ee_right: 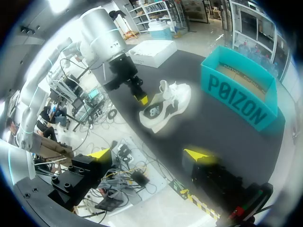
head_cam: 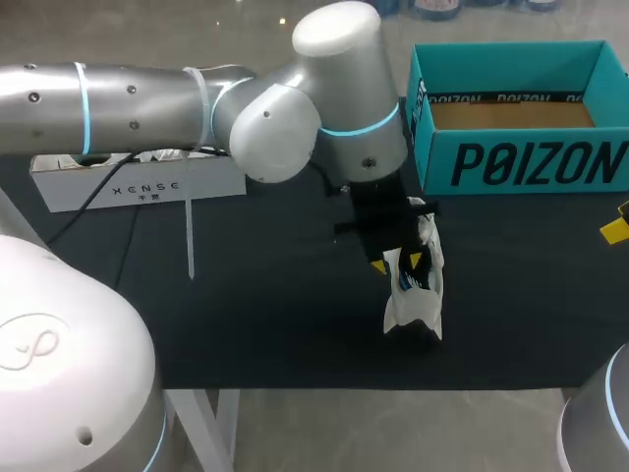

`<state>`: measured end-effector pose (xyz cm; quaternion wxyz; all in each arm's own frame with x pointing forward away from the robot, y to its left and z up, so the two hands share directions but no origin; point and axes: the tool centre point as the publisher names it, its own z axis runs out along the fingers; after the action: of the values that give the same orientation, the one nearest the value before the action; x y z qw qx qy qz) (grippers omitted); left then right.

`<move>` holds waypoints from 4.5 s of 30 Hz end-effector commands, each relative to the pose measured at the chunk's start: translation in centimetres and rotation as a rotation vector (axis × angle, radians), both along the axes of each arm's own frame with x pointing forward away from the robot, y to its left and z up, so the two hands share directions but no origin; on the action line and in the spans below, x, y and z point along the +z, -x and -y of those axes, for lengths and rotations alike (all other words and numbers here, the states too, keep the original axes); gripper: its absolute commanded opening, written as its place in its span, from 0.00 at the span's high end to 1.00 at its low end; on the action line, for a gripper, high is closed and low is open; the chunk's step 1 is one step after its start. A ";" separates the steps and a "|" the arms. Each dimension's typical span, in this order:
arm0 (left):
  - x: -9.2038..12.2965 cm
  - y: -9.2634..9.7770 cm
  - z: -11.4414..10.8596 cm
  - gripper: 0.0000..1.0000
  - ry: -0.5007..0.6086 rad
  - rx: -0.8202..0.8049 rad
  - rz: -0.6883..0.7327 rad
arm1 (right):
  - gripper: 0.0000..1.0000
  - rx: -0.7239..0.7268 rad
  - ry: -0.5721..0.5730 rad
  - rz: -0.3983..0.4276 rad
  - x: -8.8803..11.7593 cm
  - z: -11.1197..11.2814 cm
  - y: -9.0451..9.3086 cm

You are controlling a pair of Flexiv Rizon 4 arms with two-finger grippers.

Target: Take the shoe out of the shoebox, open the shoe tongue, remove and reinsert the insole, then place the shoe into the shoebox

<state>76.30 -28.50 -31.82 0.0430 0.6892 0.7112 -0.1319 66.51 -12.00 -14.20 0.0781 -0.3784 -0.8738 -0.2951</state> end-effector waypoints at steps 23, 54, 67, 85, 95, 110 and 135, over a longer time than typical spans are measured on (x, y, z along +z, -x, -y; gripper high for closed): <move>-3.0 0.1 0.2 1.00 -0.085 0.014 -0.039 | 0.00 0.001 0.002 -0.003 -0.1 0.0 -0.1; -4.8 0.6 2.7 1.00 -0.172 -0.036 -0.027 | 0.00 0.001 0.002 -0.003 -0.1 0.0 -0.1; -3.6 -0.4 3.1 1.00 -0.173 -0.032 0.037 | 0.00 0.001 0.002 -0.003 -0.1 0.0 -0.1; -9.1 -0.4 3.9 1.00 -0.234 -0.069 -0.013 | 0.00 0.001 0.002 -0.003 -0.1 0.0 -0.1; -6.8 0.2 3.6 1.00 -0.230 -0.075 0.026 | 0.00 0.001 0.002 -0.003 -0.1 0.0 -0.1; -6.6 -1.0 3.4 1.00 -0.265 -0.069 0.068 | 0.00 0.001 0.002 -0.003 -0.1 0.0 -0.1; -8.1 -0.1 3.4 1.00 -0.271 -0.042 0.074 | 0.00 0.001 0.002 -0.003 -0.1 0.0 -0.1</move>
<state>76.27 -32.46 -40.89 -0.0436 0.7089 0.7036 -0.0216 66.52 -12.00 -14.20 0.0781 -0.3784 -0.8739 -0.2951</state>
